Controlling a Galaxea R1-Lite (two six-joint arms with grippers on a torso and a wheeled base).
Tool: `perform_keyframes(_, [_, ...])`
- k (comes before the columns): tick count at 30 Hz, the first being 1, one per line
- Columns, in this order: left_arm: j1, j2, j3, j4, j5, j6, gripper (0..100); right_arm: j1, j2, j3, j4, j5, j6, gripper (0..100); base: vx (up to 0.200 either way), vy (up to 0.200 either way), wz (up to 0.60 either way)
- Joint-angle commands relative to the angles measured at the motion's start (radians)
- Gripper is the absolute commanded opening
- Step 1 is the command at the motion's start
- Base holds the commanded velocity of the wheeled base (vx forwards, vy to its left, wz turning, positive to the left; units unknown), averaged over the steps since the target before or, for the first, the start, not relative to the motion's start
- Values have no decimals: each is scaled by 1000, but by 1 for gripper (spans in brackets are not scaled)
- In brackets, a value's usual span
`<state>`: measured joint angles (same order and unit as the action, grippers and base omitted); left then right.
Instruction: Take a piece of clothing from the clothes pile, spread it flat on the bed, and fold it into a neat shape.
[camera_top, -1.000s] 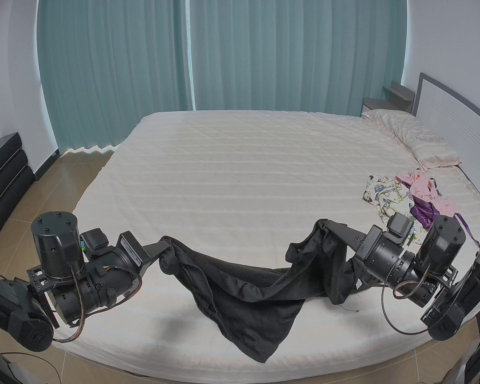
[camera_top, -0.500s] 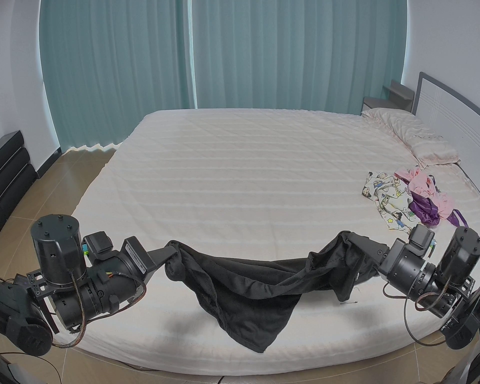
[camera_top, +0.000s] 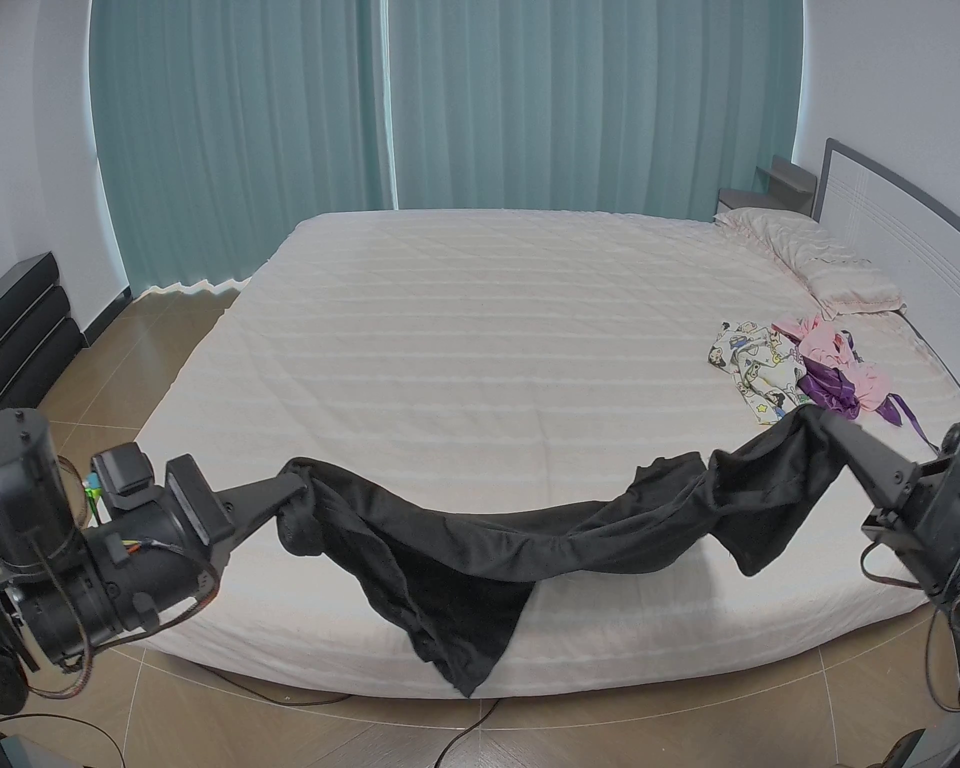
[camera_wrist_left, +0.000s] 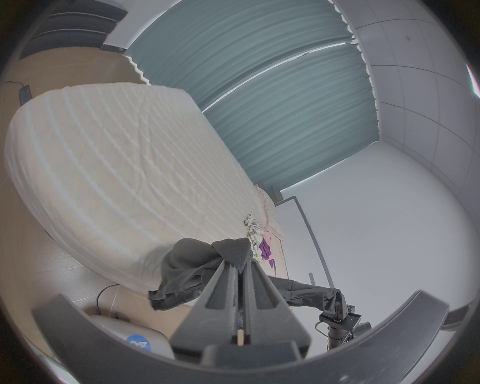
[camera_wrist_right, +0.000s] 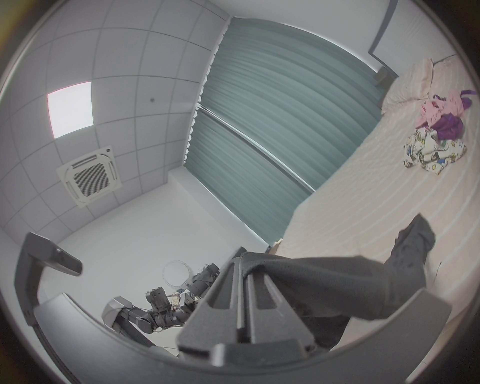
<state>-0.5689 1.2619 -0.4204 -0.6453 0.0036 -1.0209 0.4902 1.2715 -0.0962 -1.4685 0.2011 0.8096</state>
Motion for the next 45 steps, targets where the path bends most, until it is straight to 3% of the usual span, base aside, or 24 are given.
perform_keyframes(1, [3,-280,-162,214,3,48,0,-47,-356,-300,386,31,56,0,0,0,0])
perform_keyframes(3, [11,-283,-227,296,7,51,0,-127,-365,-456,579,43,131,0,0,0,0])
perform_keyframes(5, [21,-279,-264,332,9,51,0,-205,-322,-570,665,58,163,0,0,0,0])
perform_keyframes(9, [47,-197,-313,332,9,51,0,-329,-119,-751,645,101,175,0,0,0,0])
perform_keyframes(19, [86,57,-354,323,4,41,0,-378,315,-867,588,92,100,0,0,0,0])
perform_keyframes(25, [115,211,-408,214,-17,-61,0,-369,520,-902,511,84,102,0,0,0,0])
perform_keyframes(30, [155,347,-474,154,-31,-67,0,-372,660,-948,401,46,103,0,40,0,0])
perform_keyframes(39, [202,467,-572,153,-47,-67,0,-377,736,-984,346,31,103,0,200,0,0])
perform_keyframes(45, [228,527,-624,154,-100,-67,0,-381,763,-1010,347,35,105,0,200,0,0])
